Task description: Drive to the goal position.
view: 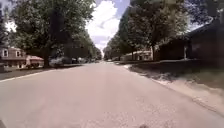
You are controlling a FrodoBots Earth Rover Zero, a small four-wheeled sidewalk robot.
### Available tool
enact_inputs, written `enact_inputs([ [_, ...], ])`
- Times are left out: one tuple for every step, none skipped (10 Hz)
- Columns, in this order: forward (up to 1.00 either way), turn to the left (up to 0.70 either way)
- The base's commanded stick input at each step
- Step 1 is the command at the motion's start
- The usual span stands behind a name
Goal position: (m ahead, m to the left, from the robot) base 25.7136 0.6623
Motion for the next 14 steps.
enact_inputs([
  [0.70,0.00],
  [0.70,0.00],
  [0.70,0.00],
  [0.70,0.00],
  [0.70,0.00],
  [0.70,0.00],
  [0.70,0.00],
  [0.70,0.00],
  [0.70,0.00],
  [0.70,0.00],
  [0.70,0.00],
  [0.70,0.00],
  [0.70,0.00],
  [0.70,0.00],
])
